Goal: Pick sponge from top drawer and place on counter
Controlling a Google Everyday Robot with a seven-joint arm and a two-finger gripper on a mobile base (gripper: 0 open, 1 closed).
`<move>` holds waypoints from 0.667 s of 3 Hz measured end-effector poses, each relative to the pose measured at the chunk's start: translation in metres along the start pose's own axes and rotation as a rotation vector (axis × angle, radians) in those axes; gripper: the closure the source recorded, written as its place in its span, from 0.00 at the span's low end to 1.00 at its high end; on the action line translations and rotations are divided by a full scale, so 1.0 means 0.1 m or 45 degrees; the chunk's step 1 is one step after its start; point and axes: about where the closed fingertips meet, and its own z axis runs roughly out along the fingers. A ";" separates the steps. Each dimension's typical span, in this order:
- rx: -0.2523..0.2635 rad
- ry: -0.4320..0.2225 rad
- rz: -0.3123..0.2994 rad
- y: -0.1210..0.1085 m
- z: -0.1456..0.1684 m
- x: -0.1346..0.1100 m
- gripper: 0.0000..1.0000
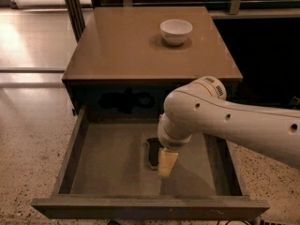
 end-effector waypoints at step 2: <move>-0.100 -0.095 0.014 0.19 0.77 -0.20 0.00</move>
Offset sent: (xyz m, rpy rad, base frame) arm -0.0040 0.0582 -0.1109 0.1113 0.1185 0.0412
